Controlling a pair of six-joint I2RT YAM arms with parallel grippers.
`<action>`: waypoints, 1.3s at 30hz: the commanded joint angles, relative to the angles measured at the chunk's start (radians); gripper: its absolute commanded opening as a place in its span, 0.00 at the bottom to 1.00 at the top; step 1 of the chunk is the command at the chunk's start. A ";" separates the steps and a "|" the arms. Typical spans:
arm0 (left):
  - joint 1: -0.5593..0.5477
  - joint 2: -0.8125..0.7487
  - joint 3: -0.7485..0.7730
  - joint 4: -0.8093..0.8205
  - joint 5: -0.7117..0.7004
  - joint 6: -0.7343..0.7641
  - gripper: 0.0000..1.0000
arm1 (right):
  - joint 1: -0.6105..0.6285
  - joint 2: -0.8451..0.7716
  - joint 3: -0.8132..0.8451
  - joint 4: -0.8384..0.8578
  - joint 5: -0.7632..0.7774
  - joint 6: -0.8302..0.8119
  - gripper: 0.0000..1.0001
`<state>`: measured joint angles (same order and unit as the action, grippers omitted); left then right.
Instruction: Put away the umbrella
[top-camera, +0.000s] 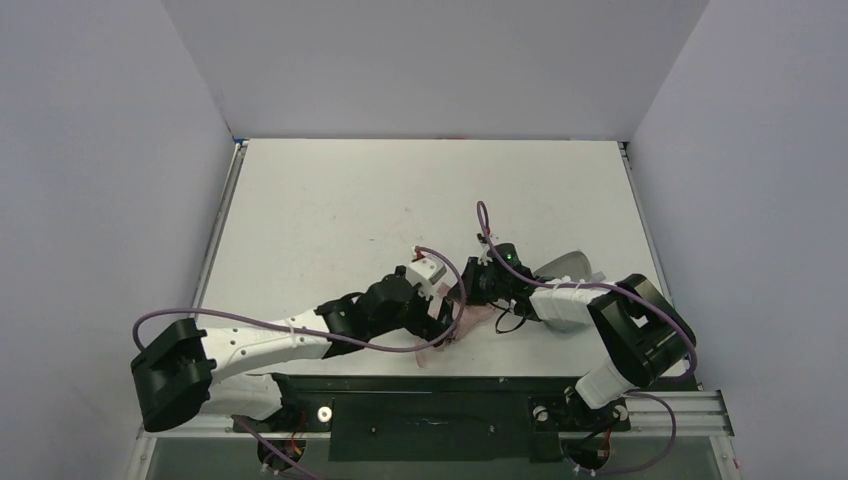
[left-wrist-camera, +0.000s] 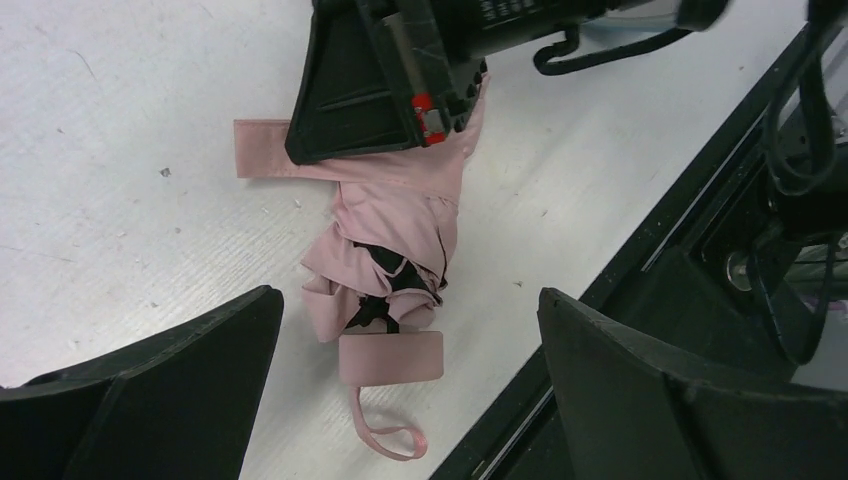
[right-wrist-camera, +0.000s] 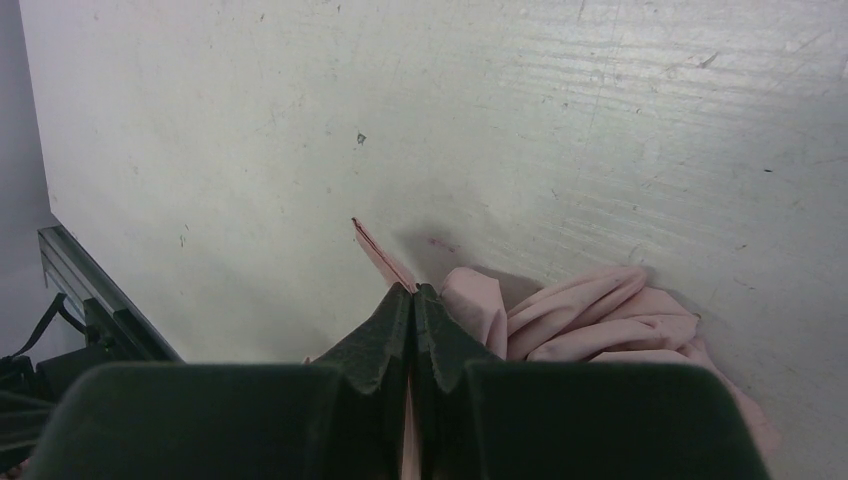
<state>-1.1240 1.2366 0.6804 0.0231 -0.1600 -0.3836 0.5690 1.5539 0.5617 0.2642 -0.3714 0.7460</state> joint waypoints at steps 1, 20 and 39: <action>0.103 0.050 -0.049 0.180 0.271 -0.113 0.99 | -0.017 0.024 -0.056 -0.140 0.099 -0.060 0.00; 0.204 0.500 -0.018 0.436 0.475 -0.139 0.45 | -0.017 0.006 -0.064 -0.139 0.088 -0.057 0.00; -0.070 0.273 -0.010 0.196 -0.286 0.116 0.00 | -0.017 -0.205 0.025 -0.276 0.001 -0.089 0.00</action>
<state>-1.1179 1.5692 0.6350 0.3302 -0.1123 -0.4030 0.5571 1.4059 0.5449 0.1276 -0.3832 0.7151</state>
